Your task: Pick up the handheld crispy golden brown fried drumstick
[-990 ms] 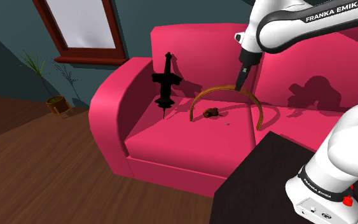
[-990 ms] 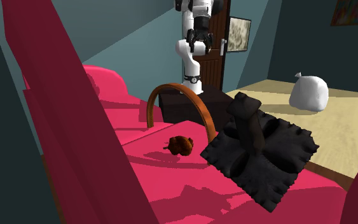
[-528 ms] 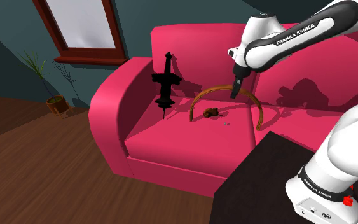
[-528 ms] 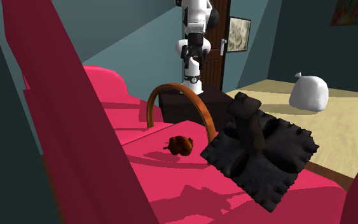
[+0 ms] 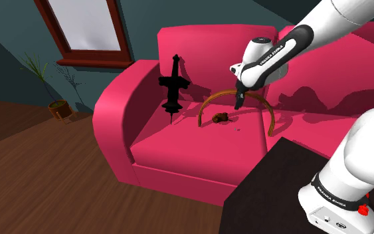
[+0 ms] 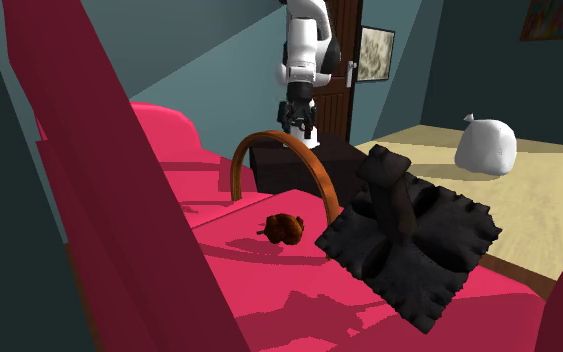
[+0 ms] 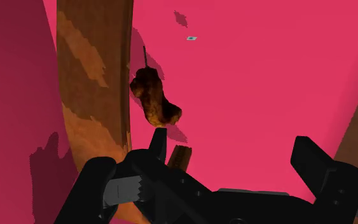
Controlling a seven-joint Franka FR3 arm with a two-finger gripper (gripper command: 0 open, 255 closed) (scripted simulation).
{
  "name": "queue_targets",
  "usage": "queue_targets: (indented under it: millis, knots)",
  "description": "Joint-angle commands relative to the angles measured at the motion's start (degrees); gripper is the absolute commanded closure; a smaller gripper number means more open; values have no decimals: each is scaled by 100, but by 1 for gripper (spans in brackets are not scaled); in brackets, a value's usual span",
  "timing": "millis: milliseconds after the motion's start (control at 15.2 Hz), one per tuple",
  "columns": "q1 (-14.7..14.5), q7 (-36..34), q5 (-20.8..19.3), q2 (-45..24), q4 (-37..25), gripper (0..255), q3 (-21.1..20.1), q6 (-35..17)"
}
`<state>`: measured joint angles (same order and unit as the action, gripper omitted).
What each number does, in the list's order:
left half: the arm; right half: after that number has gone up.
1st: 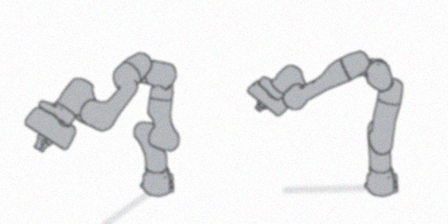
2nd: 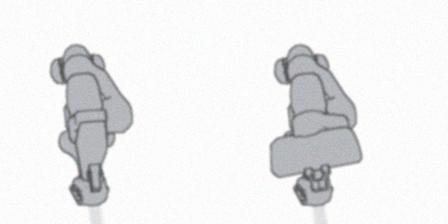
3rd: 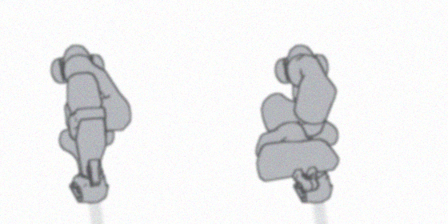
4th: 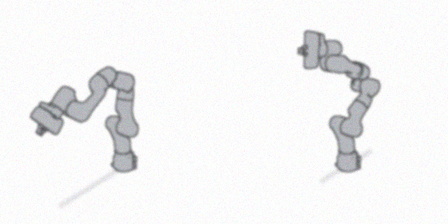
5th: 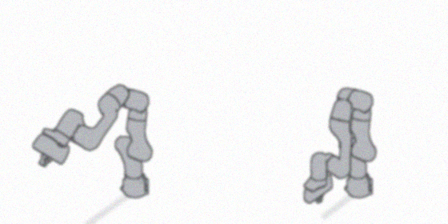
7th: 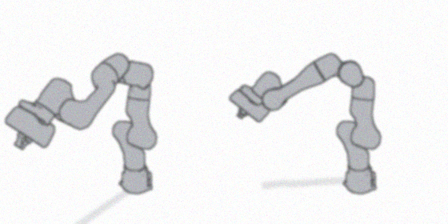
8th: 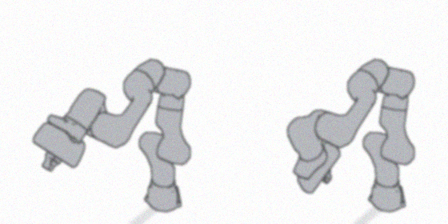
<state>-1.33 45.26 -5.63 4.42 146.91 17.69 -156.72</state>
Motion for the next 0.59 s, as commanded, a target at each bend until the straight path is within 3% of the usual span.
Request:
queue_targets:
  millis: [0,198,528]
  knots:
    - [-47,553,388,-550,-212,0,87,-381]
    - [89,1458,1149,-1337,-604,0,-71,-806]
    - [780,2623,1943,-2555,-1437,0,-769,-1291]
